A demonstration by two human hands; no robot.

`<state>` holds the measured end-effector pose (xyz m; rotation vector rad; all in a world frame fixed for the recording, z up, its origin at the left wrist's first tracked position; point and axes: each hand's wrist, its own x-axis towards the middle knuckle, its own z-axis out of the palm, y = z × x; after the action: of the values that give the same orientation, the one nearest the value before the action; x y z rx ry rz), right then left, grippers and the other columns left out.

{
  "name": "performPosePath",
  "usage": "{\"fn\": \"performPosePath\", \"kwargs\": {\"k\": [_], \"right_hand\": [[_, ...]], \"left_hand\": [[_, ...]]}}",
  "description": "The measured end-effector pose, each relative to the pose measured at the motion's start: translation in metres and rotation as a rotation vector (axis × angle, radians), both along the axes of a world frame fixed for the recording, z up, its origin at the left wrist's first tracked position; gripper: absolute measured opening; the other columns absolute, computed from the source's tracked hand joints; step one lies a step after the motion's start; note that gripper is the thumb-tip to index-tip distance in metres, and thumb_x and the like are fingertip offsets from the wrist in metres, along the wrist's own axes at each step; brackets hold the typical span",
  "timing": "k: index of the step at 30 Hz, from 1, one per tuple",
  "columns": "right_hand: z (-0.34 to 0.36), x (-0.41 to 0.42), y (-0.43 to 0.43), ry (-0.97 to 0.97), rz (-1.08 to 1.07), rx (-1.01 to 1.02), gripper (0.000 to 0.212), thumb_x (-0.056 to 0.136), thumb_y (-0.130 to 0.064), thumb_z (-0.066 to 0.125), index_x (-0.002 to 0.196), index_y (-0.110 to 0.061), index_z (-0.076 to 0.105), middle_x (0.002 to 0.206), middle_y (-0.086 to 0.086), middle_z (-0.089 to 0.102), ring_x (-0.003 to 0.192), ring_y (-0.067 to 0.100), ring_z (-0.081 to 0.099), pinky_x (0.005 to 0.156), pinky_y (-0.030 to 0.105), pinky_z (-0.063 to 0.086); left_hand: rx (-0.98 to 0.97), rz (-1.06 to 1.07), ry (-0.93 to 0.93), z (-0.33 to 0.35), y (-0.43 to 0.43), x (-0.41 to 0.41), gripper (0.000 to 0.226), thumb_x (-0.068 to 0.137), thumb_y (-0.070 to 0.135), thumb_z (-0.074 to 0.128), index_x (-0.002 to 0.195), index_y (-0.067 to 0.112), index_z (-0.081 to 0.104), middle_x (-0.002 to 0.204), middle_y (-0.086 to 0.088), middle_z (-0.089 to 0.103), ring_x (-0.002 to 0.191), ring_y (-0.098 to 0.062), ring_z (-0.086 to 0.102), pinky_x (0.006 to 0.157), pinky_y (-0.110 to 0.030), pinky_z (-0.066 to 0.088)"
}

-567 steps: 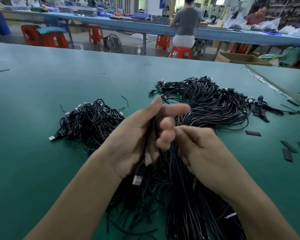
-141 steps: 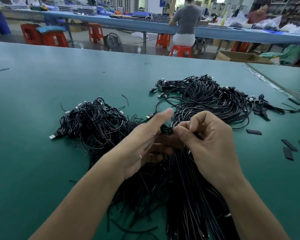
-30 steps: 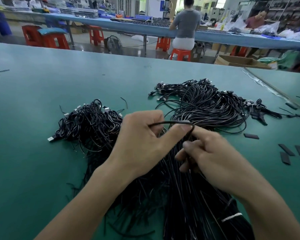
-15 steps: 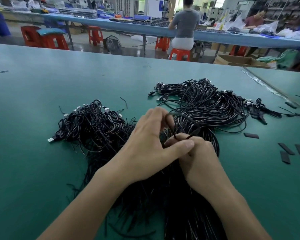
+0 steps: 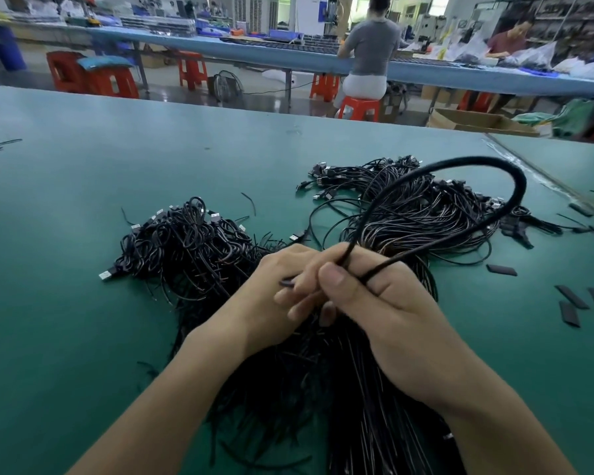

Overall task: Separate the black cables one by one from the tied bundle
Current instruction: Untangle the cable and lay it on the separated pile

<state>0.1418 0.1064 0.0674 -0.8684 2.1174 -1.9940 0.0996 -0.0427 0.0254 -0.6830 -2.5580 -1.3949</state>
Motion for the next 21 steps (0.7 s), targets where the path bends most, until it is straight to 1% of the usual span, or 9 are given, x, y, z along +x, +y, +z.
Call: {"fn": "performPosePath", "kwargs": {"k": [3,5,7,9,11,13,16,18,21], "right_hand": [[0.001,-0.001,0.000,-0.215,-0.112,-0.237,0.023,0.095,-0.026,0.055,0.078,-0.024,0.070,0.082,0.008,0.074,0.065,0.018,0.068,0.054,0.022,0.050],[0.002,-0.004,0.006,-0.313,-0.212,-0.364,0.020,0.088,-0.030,0.055,0.077,-0.020,0.068,0.079,0.011,0.074,0.058,0.017,0.066,0.044,0.022,0.046],[0.003,-0.007,0.013,-0.361,-0.232,-0.409,0.019,0.084,-0.030,0.053,0.079,-0.019,0.067,0.082,0.014,0.074,0.055,0.018,0.064,0.039,0.020,0.040],[0.004,-0.008,0.017,-0.390,-0.207,-0.423,0.019,0.086,-0.029,0.053,0.077,-0.020,0.068,0.082,0.013,0.074,0.051,0.017,0.060,0.037,0.017,0.032],[0.005,-0.008,0.017,-0.429,-0.181,-0.439,0.020,0.089,-0.026,0.052,0.077,-0.018,0.066,0.076,0.011,0.071,0.047,0.014,0.054,0.035,0.016,0.027],[0.006,-0.010,0.019,-0.459,-0.213,-0.421,0.020,0.096,-0.022,0.049,0.080,-0.015,0.060,0.068,0.007,0.064,0.044,0.010,0.048,0.033,0.015,0.024],[0.002,-0.015,0.023,-0.517,-0.362,-0.396,0.025,0.104,-0.015,0.042,0.083,-0.013,0.056,0.060,0.002,0.058,0.042,0.008,0.041,0.031,0.014,0.020],[0.000,-0.018,0.026,-0.566,-0.427,-0.415,0.027,0.105,-0.015,0.040,0.083,-0.012,0.054,0.058,0.001,0.056,0.042,0.007,0.038,0.030,0.014,0.019],[0.000,-0.020,0.029,-0.629,-0.427,-0.430,0.027,0.105,-0.016,0.040,0.081,-0.013,0.052,0.057,0.000,0.050,0.042,0.006,0.034,0.030,0.014,0.017]], "left_hand": [[0.197,0.113,-0.035,0.001,0.001,-0.003,0.037,0.090,0.046,0.050,0.097,0.017,0.071,0.087,0.000,0.067,0.090,-0.025,0.063,0.083,-0.048,0.053],[0.371,0.206,-0.065,0.007,0.004,-0.006,0.028,0.095,0.053,0.051,0.098,0.031,0.067,0.090,0.011,0.068,0.090,-0.018,0.066,0.087,-0.055,0.054],[0.477,0.301,-0.056,0.011,0.004,-0.007,0.017,0.089,0.059,0.060,0.089,0.043,0.056,0.096,0.024,0.066,0.090,0.004,0.064,0.090,-0.049,0.056],[0.527,0.367,-0.008,0.011,0.002,-0.007,0.028,0.076,0.065,0.066,0.085,0.046,0.048,0.107,0.022,0.065,0.104,0.004,0.062,0.094,-0.038,0.054],[0.503,0.407,0.111,0.014,0.004,-0.003,0.031,0.078,0.061,0.065,0.087,0.040,0.044,0.102,0.024,0.061,0.101,0.004,0.060,0.089,-0.026,0.051],[0.457,0.478,0.220,0.019,0.006,0.000,0.035,0.086,0.057,0.061,0.075,0.031,0.041,0.070,0.024,0.054,0.064,0.004,0.052,0.064,-0.012,0.044],[0.358,0.603,0.252,0.021,0.005,0.003,0.051,0.084,0.059,0.065,0.061,0.030,0.030,0.050,0.013,0.036,0.047,-0.007,0.031,0.051,-0.019,0.032],[0.269,0.684,0.240,0.021,0.003,0.004,0.055,0.075,0.059,0.072,0.063,0.030,0.028,0.052,0.011,0.030,0.048,-0.010,0.028,0.051,-0.032,0.032],[0.249,0.740,0.244,0.021,0.003,0.006,0.054,0.069,0.060,0.079,0.077,0.035,0.032,0.062,0.012,0.033,0.051,-0.005,0.033,0.052,-0.031,0.032]]}}
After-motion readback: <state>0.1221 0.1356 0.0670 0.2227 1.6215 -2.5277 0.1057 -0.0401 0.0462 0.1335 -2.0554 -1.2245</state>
